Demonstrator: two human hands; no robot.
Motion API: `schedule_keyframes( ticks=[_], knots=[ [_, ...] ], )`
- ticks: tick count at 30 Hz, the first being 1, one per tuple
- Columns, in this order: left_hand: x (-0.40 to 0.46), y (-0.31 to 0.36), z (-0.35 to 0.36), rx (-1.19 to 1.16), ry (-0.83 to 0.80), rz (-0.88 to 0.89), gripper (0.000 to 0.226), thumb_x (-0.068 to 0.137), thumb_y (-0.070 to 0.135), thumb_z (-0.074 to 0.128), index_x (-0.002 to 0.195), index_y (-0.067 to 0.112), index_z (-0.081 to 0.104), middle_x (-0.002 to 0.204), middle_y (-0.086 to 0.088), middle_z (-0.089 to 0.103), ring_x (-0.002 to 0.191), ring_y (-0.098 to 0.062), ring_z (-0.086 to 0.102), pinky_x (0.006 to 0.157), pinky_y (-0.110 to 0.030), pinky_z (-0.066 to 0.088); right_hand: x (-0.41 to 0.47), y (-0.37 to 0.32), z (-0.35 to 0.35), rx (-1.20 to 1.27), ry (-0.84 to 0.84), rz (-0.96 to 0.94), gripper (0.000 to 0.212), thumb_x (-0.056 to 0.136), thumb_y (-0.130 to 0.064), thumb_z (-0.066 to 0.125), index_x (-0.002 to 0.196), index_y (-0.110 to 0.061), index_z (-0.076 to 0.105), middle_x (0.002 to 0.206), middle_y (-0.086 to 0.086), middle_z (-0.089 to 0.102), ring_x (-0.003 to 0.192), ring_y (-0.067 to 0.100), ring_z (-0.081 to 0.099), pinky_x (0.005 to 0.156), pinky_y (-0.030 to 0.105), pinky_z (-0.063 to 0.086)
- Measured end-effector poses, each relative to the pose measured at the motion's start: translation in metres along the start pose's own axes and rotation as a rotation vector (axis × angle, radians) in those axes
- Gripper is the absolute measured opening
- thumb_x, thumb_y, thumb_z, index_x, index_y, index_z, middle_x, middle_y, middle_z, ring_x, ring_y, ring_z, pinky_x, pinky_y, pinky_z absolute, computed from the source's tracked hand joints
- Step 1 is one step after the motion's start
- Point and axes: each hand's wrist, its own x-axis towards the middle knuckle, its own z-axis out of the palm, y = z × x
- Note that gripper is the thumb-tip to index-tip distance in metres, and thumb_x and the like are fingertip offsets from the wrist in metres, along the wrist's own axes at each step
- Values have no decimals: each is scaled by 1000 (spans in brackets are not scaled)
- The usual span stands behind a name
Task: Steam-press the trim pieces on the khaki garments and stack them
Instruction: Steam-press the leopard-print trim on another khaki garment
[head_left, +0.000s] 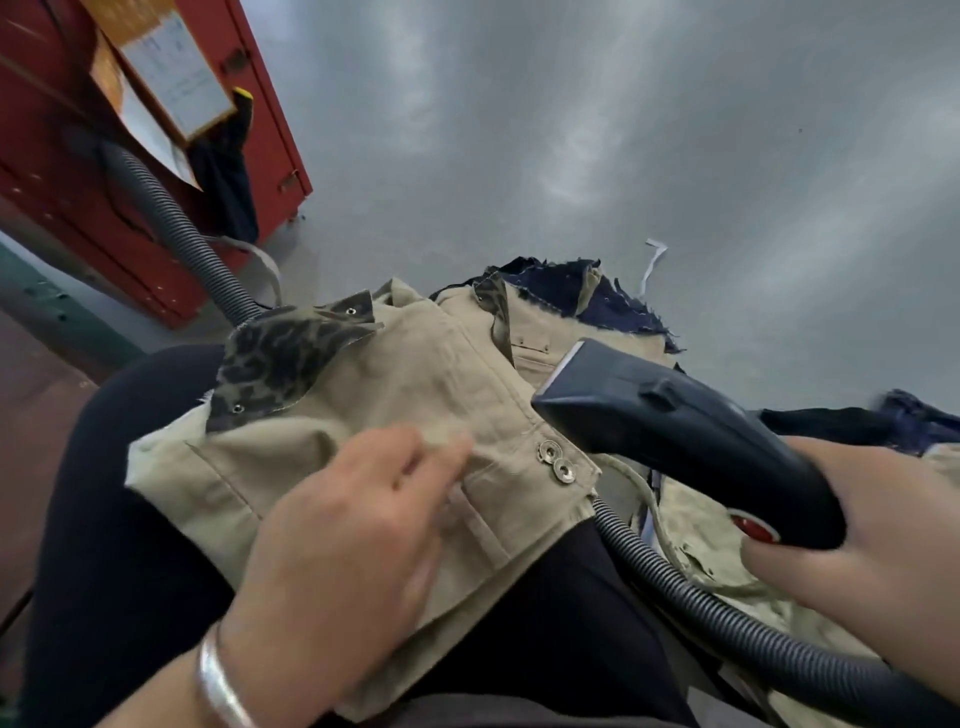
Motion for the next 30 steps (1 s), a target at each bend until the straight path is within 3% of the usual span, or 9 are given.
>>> schedule_keyframes(
  ticks=[2,5,8,10,15,20,23,27,30],
  knots=[
    [-10,10,8,-45,27,182,40,74,22,58,111,14,70,95,1,63,83,-21,61,68,-34,53,0,0,1,-34,25,-5,48,45,-57,47,92,-58,52,70,-33,60,64,1,60,45,34,42],
    [-17,17,20,-18,15,226,41,73,23,51,104,8,74,97,-5,68,80,-24,65,61,-30,56,-1,-3,7,-123,2,-31,47,47,-56,46,94,-60,47,75,-41,57,52,8,57,50,34,45],
    [-18,19,23,-22,27,205,41,73,20,49,102,5,74,94,-7,69,76,-25,66,58,-31,55,8,-11,23,-228,-102,-46,27,62,-53,55,87,-57,47,73,-18,64,52,1,52,49,22,38],
    [-19,20,24,-19,48,191,41,71,16,50,101,3,74,93,-8,69,75,-26,65,57,-33,54,23,-16,30,-230,-96,-40,11,74,-43,64,75,-41,54,61,-11,58,52,1,52,47,20,34],
    [-18,23,22,2,14,151,41,70,16,52,103,3,73,90,-4,68,76,-24,63,57,-34,54,58,-19,29,-33,-127,-56,11,74,-27,71,75,-25,60,46,-7,59,38,6,56,41,22,40],
    [-22,26,21,-20,5,167,45,70,21,49,105,7,74,93,-3,69,76,-23,64,58,-30,55,99,-21,14,205,69,44,10,80,-12,70,81,-14,61,54,3,60,39,15,58,37,23,44],
    [-24,24,22,-27,1,174,51,68,22,47,113,16,71,94,-2,67,73,-24,62,58,-31,54,98,-16,-3,262,106,30,11,75,-8,70,81,-11,61,47,6,59,35,14,57,34,24,43],
    [-24,19,24,-65,39,163,51,70,22,46,115,25,70,93,-3,67,72,-24,61,54,-34,53,55,-9,-9,133,40,-51,11,68,-22,71,73,-22,62,45,3,63,33,13,56,38,28,45],
    [-23,20,26,-68,63,161,50,69,23,47,112,26,71,91,-4,67,72,-24,62,53,-34,53,25,-7,0,-46,-62,-63,31,59,-45,66,85,-57,55,53,-21,63,46,2,60,45,29,46]
  ],
)
